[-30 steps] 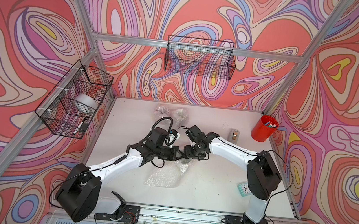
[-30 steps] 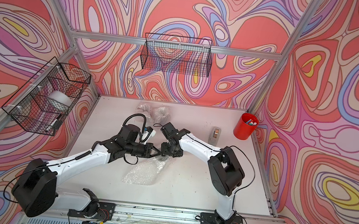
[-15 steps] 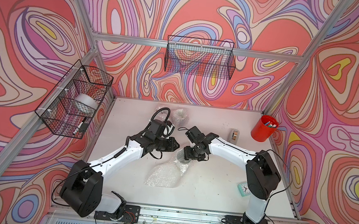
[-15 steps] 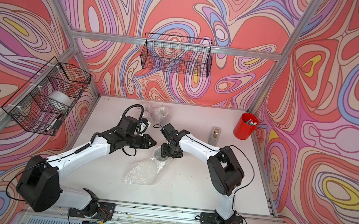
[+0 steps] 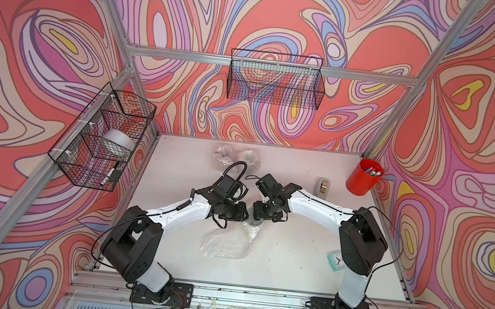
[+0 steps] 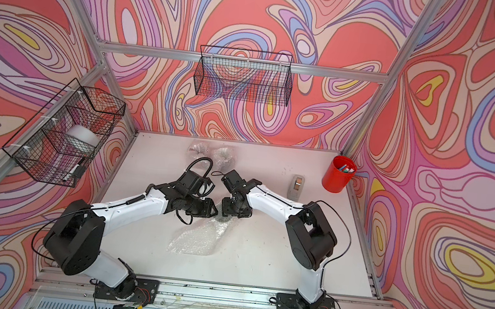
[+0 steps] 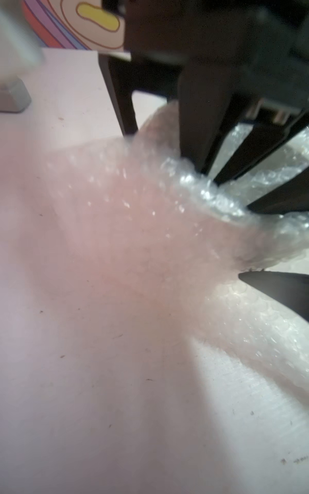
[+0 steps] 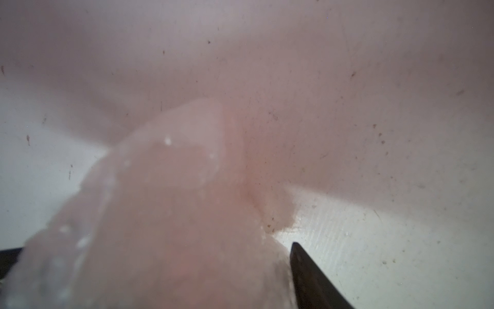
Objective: Wrap mugs in bubble wrap
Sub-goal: Wrap the mug in bubble wrap.
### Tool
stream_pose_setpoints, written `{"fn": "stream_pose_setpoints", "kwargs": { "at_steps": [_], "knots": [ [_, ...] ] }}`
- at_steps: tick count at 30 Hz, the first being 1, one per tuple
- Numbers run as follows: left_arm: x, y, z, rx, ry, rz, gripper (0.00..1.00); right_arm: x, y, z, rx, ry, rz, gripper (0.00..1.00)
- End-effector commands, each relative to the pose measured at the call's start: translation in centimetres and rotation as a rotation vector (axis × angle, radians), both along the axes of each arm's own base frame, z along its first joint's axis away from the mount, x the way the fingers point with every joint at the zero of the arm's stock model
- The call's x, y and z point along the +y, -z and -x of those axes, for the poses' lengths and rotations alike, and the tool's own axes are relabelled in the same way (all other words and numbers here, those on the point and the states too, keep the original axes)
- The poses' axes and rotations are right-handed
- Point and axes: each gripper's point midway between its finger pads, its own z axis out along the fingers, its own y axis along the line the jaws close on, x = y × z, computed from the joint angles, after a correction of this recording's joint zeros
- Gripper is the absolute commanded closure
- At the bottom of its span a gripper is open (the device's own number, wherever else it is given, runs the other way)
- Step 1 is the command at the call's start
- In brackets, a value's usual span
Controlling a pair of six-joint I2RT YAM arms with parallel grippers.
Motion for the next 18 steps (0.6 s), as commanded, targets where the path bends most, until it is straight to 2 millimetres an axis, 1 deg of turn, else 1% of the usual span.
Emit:
{"fn": "stream_pose_setpoints", "kwargs": {
  "at_steps": [1, 2, 3, 5, 7, 10, 17, 18],
  "knots": [
    [2.0, 3.4, 1.7, 0.094, -0.021, -0.12, 0.62, 0.4, -3.3, -1.0, -0.114, 0.009, -0.073, 0.37],
    [1.9, 3.6, 1.7, 0.099, -0.022, -0.119, 0.62, 0.4, -5.0, -1.1, -0.152, 0.016, -0.103, 0.37],
    [1.8, 3.7, 1.7, 0.101, -0.022, -0.115, 0.61, 0.4, -5.6, -1.1, -0.169, 0.02, -0.118, 0.36],
    [1.4, 3.6, 1.5, 0.099, -0.019, -0.102, 0.6, 0.6, -6.5, -0.9, -0.188, 0.014, -0.155, 0.36],
    [1.0, 3.4, 1.3, 0.094, -0.019, -0.094, 0.6, 0.9, -6.9, -0.7, -0.187, 0.001, -0.183, 0.33],
    [0.8, 3.3, 1.2, 0.093, -0.013, -0.09, 0.6, 1.6, -6.7, -0.3, -0.16, -0.026, -0.211, 0.31],
    [0.4, 2.9, 1.1, 0.09, -0.015, -0.073, 0.59, 2.1, -3.9, -0.2, -0.09, -0.042, -0.175, 0.29],
    [0.4, 2.8, 1.0, 0.088, -0.017, -0.07, 0.59, 2.3, -3.9, -0.2, -0.089, -0.045, -0.18, 0.29]
  ]
}}
